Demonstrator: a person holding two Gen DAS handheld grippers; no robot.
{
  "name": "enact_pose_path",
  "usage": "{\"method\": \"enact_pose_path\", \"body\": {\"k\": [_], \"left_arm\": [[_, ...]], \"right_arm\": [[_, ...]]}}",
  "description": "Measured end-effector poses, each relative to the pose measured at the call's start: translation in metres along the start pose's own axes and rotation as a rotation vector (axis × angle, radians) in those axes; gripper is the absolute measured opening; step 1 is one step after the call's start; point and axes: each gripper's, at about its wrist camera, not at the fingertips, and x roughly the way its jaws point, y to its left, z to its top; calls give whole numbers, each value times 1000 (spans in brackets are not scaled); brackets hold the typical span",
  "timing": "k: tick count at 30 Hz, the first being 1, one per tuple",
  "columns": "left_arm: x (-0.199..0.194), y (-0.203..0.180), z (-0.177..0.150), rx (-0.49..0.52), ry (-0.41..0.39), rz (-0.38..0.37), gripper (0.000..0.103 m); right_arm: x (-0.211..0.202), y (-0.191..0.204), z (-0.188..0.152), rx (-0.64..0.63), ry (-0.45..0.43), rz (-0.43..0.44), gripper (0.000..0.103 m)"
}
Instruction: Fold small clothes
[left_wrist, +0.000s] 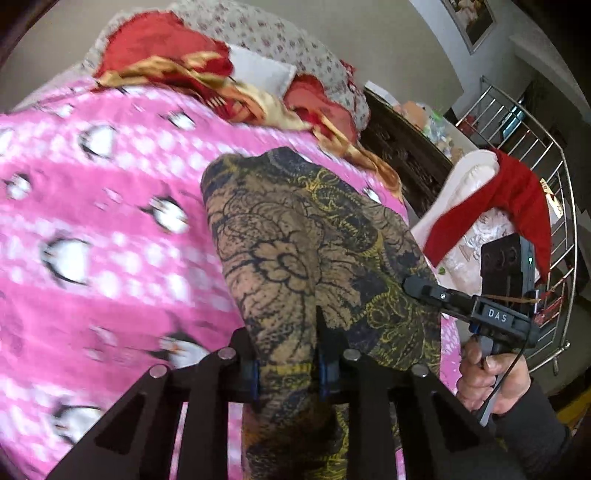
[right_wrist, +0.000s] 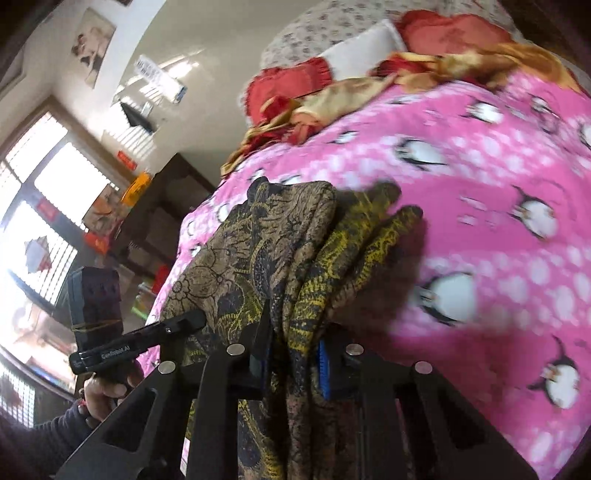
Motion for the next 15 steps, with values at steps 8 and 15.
{"method": "enact_pose_path", "body": {"k": [8, 15], "left_arm": [[-42, 45, 28, -13, -70, 47, 22], [-6, 96, 8, -119, 69, 71, 25]], "right_arm": [[43, 53, 21, -64, 4, 44, 5], [98, 35, 12, 20, 111, 34, 7]]}}
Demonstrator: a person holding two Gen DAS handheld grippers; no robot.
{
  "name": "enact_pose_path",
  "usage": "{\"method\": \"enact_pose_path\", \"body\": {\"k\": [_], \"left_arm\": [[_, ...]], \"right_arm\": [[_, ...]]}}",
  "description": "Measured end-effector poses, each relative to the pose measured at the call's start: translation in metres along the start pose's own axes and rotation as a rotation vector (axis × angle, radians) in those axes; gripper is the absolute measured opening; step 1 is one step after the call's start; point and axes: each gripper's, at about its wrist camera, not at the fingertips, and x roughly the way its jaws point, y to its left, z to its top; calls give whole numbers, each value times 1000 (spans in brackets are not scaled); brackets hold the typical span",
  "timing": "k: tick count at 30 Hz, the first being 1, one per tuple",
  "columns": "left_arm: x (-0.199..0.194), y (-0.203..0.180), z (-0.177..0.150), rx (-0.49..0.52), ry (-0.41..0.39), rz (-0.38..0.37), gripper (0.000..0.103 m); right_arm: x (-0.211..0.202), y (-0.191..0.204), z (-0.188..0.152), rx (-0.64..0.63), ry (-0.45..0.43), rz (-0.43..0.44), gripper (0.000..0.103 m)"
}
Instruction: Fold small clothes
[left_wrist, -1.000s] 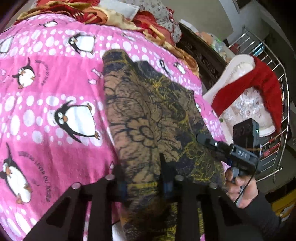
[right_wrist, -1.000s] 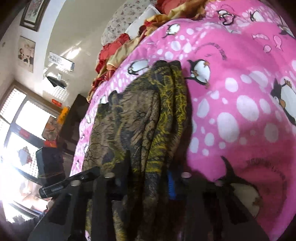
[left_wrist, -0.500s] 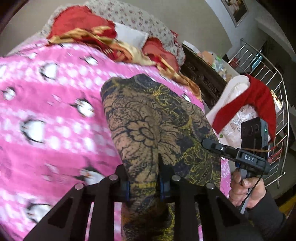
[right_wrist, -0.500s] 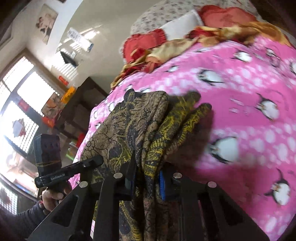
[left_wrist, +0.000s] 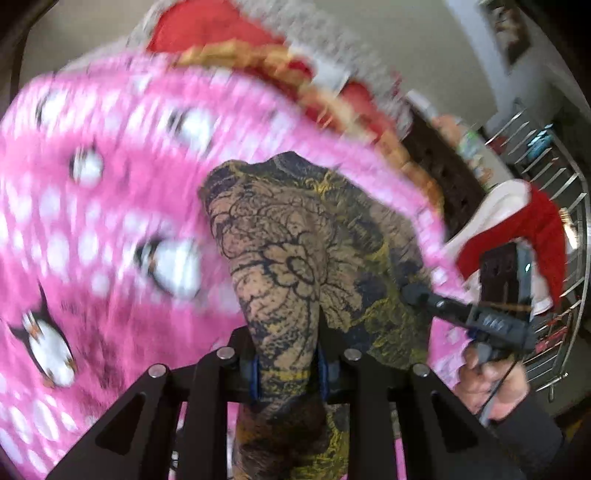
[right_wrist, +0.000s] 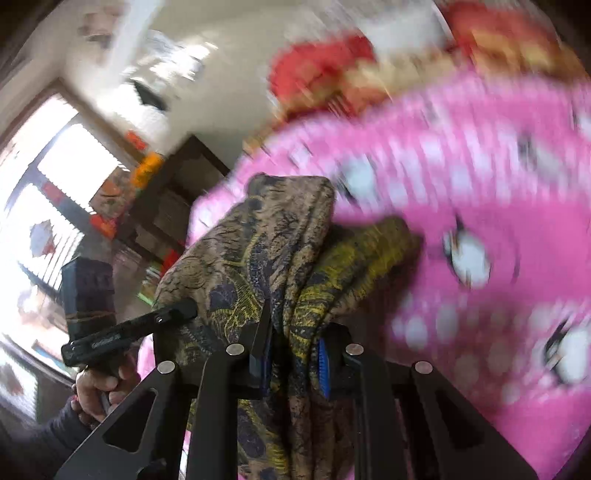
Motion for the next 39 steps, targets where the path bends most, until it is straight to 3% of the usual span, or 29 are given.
{"method": "enact_pose_path", "body": {"k": [2, 6, 8, 13, 15, 16, 18, 19, 20, 23, 27, 30, 31, 33, 35, 37, 39], "left_arm": [[3, 12, -7, -16, -7, -17, 32], [-6, 24, -20, -42, -17, -52, 51], [-8, 29, -33, -20, 17, -78, 53], [-20, 21, -72, 36, 66, -151, 62], [-22, 16, -80, 62, 54, -137, 61], [-22, 15, -79, 58, 57, -125, 54], [-19, 10, -74, 49, 73, -92, 34], [-23, 6, -72, 60, 79, -83, 30], [-27, 2, -71, 76, 76, -70, 29], [-49, -11, -68, 110, 79, -49, 29], [-63, -22, -80, 139, 163, -29, 38], [-46, -20, -100, 164, 260, 94, 44], [-43, -17, -107, 153, 267, 100, 47], [-49, -11, -106, 100, 234, 68, 49], [-56, -7, -101, 79, 204, 75, 52], [-62, -5, -85, 81, 154, 101, 62], [-60, -3, -61, 80, 109, 104, 62]], "right_arm": [[13, -20, -7, 90, 45, -13, 15], [1, -33, -23, 134, 33, 26, 25], [-6, -38, -39, 103, 51, 20, 35], [-22, -39, -79, 33, 47, 80, 41], [-21, -31, -92, -15, 57, 117, 50], [-18, -25, -97, -51, 73, 124, 52], [-11, -10, -100, -115, 111, 92, 52], [-8, -6, -100, -130, 125, 86, 35], [-4, -3, -99, -135, 157, 92, 13], [-14, 1, -97, -93, 162, 122, 6], [-40, 15, -110, -82, 184, 194, 6], [-39, -4, -124, 67, 255, 213, 6], [-36, -12, -128, 124, 281, 212, 5], [-33, -29, -139, 195, 314, 167, 5], [-38, -31, -138, 192, 286, 145, 13], [-53, -20, -126, 102, 214, 63, 16], [-65, -12, -109, 23, 148, -4, 20]]}}
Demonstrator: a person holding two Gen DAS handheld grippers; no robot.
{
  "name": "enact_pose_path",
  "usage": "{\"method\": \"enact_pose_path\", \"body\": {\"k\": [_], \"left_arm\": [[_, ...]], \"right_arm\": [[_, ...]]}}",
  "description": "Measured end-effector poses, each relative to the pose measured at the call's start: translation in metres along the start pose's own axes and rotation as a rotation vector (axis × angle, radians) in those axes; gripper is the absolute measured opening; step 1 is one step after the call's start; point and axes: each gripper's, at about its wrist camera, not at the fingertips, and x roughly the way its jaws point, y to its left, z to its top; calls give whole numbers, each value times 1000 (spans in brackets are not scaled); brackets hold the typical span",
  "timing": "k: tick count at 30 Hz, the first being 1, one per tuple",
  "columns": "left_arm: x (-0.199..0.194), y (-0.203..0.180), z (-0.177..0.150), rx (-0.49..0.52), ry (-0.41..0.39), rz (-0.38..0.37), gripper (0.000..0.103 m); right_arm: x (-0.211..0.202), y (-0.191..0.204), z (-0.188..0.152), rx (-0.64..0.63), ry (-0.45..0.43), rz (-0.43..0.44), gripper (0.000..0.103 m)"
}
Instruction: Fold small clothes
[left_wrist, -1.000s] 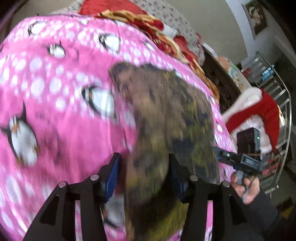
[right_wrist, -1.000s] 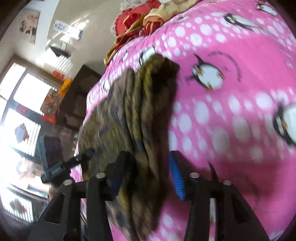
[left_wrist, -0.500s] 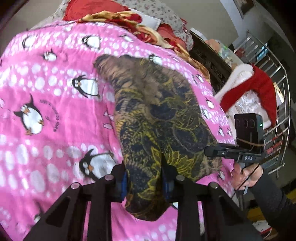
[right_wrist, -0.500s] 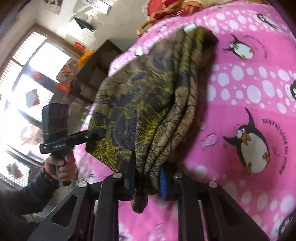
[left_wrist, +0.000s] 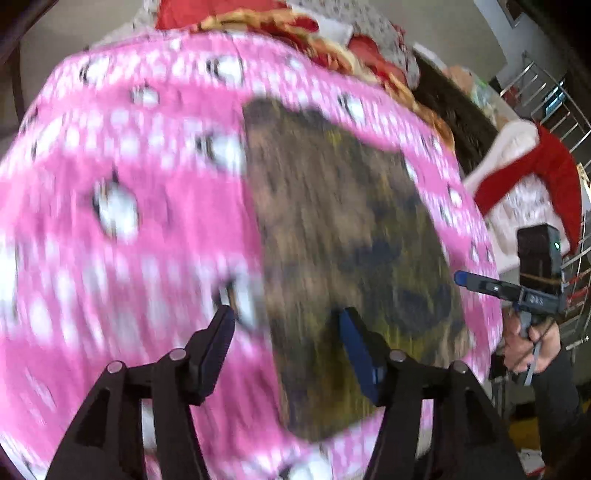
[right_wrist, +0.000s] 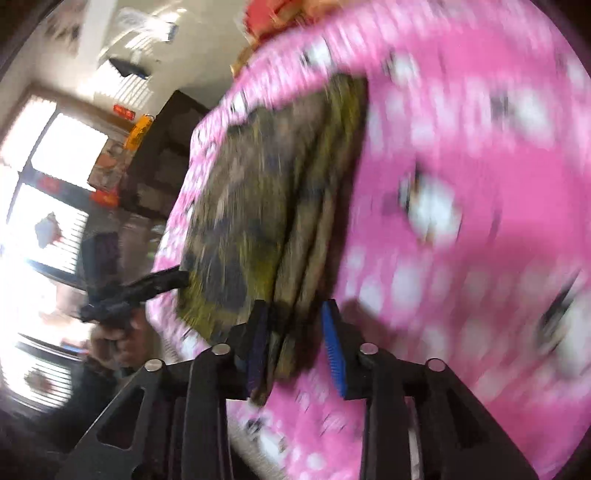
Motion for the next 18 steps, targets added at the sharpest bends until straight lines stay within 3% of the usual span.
{"method": "enact_pose_path", "body": {"k": [4, 5, 7, 10, 13, 18], "left_arm": [[18, 14, 66, -14, -88, -1, 70], [30, 19, 80, -18, -89, 8, 70], [52, 34, 100, -68, -50, -1, 70], [75, 46, 113, -118, -8, -80, 70], [84, 51, 123, -138, -26, -152, 71], [96, 47, 137, -129, -49, -189, 69]], "right_arm": [[-10, 3, 55, -8, -166, -22, 35], [-6, 1, 73, 5, -204, -35, 41], [4, -5, 90, 36, -227, -53, 42], [32, -18, 117, 86, -200, -77, 42], [49, -39, 124, 133, -174, -84, 42], [71, -38, 137, 77, -132, 89, 42]]}}
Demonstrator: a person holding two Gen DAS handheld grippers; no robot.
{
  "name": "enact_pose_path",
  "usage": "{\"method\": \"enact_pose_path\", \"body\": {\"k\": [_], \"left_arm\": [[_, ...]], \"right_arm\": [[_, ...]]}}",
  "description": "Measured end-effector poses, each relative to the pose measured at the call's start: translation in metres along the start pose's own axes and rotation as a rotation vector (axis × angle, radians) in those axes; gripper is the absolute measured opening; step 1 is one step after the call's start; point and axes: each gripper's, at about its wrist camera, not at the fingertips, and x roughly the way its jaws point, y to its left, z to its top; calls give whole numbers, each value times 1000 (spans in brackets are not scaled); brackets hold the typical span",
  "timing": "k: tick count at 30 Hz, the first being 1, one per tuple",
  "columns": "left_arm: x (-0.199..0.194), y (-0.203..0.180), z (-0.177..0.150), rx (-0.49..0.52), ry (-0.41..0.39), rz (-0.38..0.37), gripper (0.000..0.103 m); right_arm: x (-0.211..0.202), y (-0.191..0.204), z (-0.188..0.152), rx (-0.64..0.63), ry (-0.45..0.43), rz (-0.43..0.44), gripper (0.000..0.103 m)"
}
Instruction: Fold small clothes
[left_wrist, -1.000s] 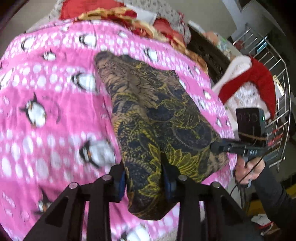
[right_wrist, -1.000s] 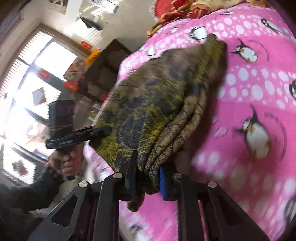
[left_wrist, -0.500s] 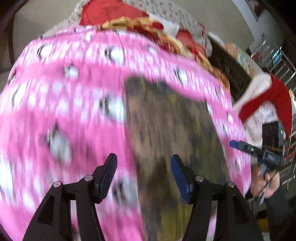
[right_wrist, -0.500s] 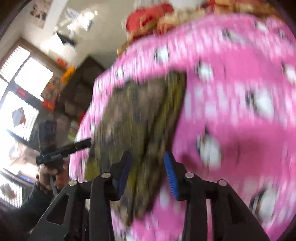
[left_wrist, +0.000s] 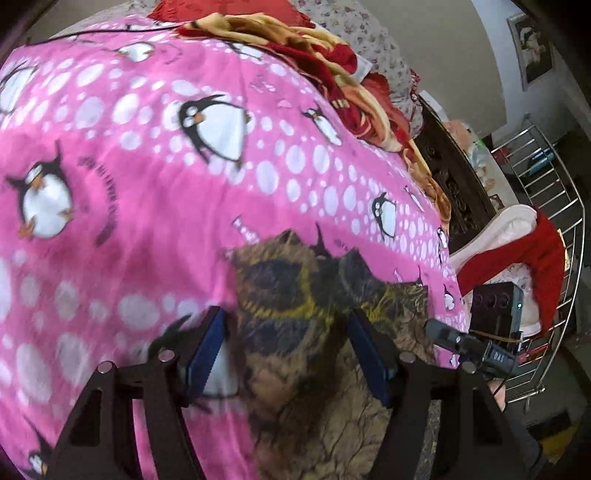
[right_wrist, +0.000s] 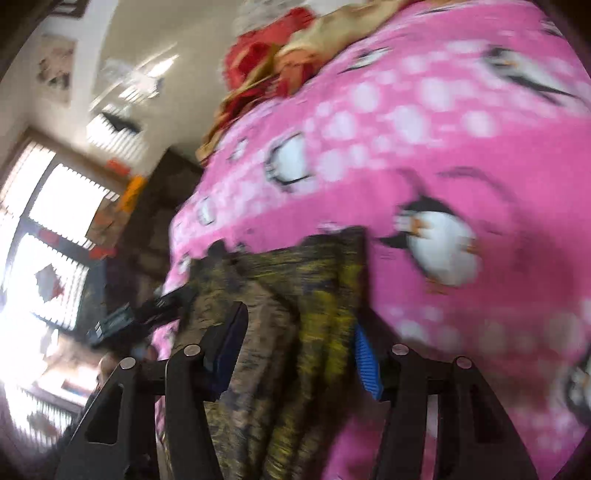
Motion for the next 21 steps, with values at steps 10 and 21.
{"method": "enact_pose_path", "body": {"k": [10, 21], "left_arm": [[-5, -37, 7, 185, -82, 60, 20], [2, -45, 28, 224, -213, 184, 27]], "right_arm": [[3, 31, 13, -346, 55, -143, 0], [0, 57, 54, -538, -19, -289, 0]]}}
